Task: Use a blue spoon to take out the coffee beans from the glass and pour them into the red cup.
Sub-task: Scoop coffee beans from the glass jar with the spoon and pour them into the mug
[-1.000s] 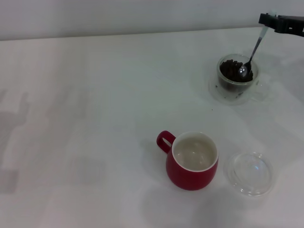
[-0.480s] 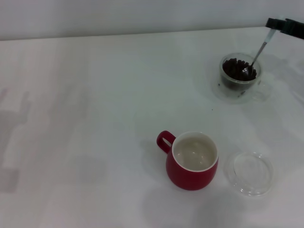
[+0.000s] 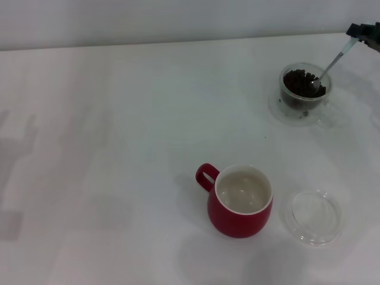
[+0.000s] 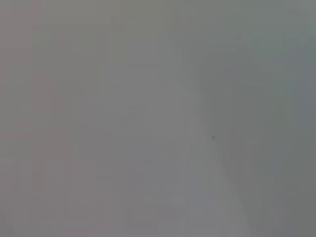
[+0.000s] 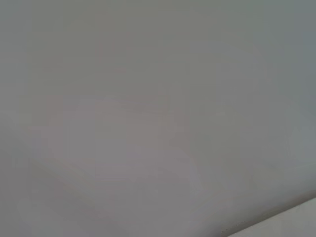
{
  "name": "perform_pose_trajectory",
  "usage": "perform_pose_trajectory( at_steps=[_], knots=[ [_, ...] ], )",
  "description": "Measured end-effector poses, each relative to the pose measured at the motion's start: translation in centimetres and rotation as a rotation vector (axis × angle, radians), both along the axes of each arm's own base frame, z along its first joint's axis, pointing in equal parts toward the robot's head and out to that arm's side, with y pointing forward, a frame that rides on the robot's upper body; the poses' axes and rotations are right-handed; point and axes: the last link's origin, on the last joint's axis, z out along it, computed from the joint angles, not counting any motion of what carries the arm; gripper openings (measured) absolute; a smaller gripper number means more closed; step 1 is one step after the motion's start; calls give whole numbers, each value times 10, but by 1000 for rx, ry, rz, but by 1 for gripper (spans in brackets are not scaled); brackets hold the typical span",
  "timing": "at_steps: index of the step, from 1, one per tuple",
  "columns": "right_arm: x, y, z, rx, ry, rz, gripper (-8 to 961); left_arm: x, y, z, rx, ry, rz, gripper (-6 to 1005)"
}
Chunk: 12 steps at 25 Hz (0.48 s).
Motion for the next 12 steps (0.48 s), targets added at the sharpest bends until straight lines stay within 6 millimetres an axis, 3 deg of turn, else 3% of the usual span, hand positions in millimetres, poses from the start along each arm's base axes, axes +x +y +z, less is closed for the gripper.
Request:
perform_pose_trajectory(
  at_steps=[12],
  knots=[
    [8, -7, -1, 55, 119, -38, 171, -1, 1, 2, -1, 0, -2, 652]
  ],
)
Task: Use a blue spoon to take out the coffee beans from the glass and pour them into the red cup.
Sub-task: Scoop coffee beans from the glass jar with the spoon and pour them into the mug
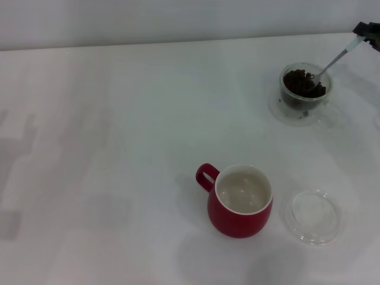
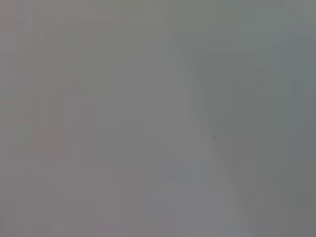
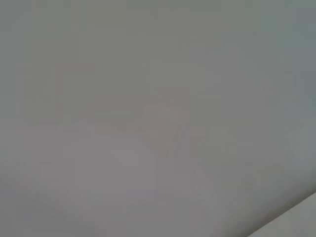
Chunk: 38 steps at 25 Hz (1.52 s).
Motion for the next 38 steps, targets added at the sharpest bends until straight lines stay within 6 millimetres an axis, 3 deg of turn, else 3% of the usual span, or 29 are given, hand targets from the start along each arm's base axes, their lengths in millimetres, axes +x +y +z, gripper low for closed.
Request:
perform_pose_trajectory(
  at_steps=[18, 38],
  knots=[
    [19, -15, 0, 56, 145, -73, 174, -2, -2, 0, -2, 0, 5, 651],
    [-3, -27, -4, 31, 274, 77, 178, -3, -3, 0, -6, 2, 7, 651]
  ],
)
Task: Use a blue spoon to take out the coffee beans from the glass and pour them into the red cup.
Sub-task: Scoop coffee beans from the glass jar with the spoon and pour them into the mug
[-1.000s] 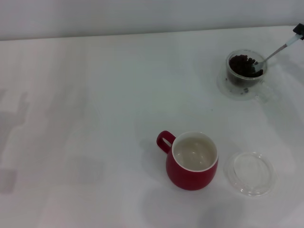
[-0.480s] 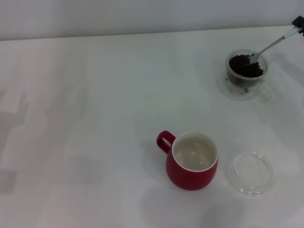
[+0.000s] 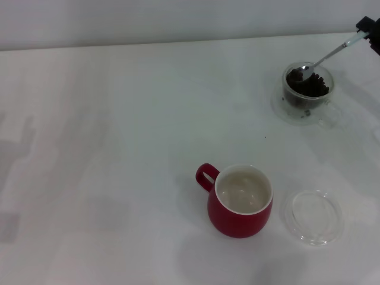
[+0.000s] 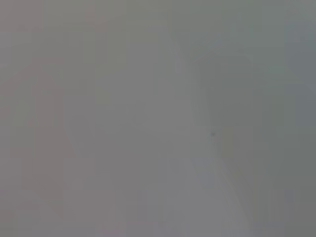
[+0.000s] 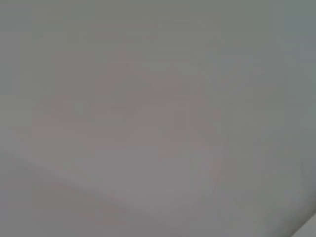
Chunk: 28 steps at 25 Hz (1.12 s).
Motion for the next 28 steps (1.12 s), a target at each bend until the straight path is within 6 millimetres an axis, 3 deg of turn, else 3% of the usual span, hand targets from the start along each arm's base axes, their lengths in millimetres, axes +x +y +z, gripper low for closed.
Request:
perform_pose_trajectory(
  at_steps=[21, 28],
  knots=[
    [-6, -41, -35, -99, 129, 75, 182, 2, -1, -5, -6, -3, -1, 651],
    [-18, -48, -49, -176, 138, 153, 183, 2, -2, -5, -6, -3, 1, 652]
  ],
)
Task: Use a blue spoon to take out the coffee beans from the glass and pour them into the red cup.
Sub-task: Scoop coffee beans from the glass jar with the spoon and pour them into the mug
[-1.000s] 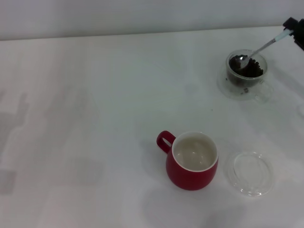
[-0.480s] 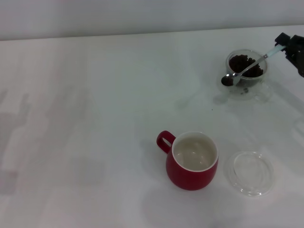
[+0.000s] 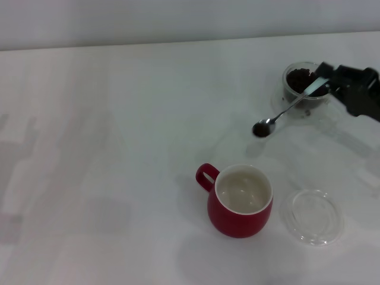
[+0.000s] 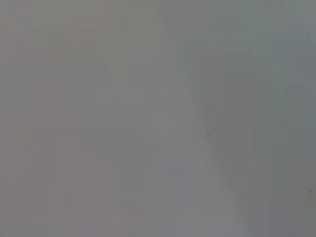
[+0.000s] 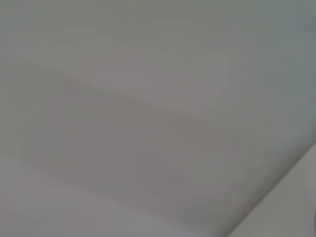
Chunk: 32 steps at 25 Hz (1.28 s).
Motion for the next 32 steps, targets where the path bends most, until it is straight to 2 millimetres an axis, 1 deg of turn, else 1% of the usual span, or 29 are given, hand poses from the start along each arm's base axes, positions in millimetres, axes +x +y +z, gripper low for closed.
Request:
perform_pose_trajectory(
  at_steps=[8, 15, 25, 32],
  knots=[
    [-12, -6, -17, -66, -6, 82, 184, -1, -2, -1, -1, -3, 5, 651],
    [-19, -10, -22, -83, -8, 139, 186, -2, -4, -3, -10, 2, 5, 651],
    [-24, -16, -23, -73, -66, 232, 187, -3, -4, -3, -13, 7, 9, 652],
    [-27, -17, -20, -21, -136, 315, 189, -3, -4, -3, -14, 8, 9, 651]
  ],
)
